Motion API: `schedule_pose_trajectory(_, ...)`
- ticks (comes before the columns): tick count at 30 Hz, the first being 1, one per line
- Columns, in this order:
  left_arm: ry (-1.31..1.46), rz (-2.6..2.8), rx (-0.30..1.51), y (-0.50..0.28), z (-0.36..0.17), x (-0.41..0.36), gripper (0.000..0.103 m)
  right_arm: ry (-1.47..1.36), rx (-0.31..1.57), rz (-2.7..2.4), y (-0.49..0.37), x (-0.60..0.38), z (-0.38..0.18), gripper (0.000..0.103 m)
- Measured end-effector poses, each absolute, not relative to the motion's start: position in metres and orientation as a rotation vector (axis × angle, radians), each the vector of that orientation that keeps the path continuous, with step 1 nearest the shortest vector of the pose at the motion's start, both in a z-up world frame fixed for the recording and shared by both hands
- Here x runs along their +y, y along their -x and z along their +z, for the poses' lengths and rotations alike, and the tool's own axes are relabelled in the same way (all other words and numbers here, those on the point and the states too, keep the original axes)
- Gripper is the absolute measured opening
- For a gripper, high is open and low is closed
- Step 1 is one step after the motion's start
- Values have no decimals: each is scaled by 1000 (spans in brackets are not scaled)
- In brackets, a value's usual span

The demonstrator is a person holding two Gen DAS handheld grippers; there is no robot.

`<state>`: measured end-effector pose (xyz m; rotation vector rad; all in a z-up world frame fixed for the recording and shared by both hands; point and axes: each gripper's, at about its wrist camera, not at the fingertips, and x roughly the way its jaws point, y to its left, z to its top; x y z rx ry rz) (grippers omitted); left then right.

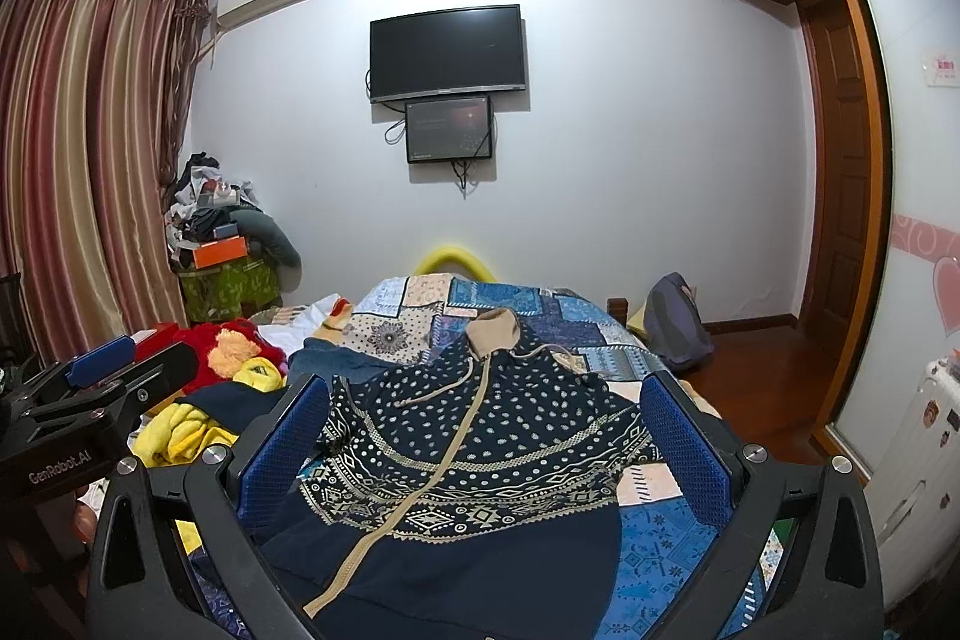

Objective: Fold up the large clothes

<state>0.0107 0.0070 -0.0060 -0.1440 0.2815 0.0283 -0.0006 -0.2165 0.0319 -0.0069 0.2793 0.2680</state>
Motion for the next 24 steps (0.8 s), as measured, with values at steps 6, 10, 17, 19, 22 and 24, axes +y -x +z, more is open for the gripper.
schedule_pose_trajectory(6,141,27,282,-12,-6,6,94,7,278,267,-1,-213,34,103)
schedule_pose_trajectory(10,137,23,279,-12,-5,5,94,8,279,265,-2,-214,36,103)
schedule_pose_trajectory(17,136,18,279,-12,-6,6,94,9,281,261,-1,-217,37,103)
schedule_pose_trajectory(19,136,16,281,-12,-6,5,94,9,281,262,-1,-217,37,103)
schedule_pose_trajectory(22,135,19,283,-12,-6,4,94,11,280,260,-1,-217,37,103)
schedule_pose_trajectory(24,139,18,284,-13,-6,5,94,8,281,262,-1,-217,37,103)
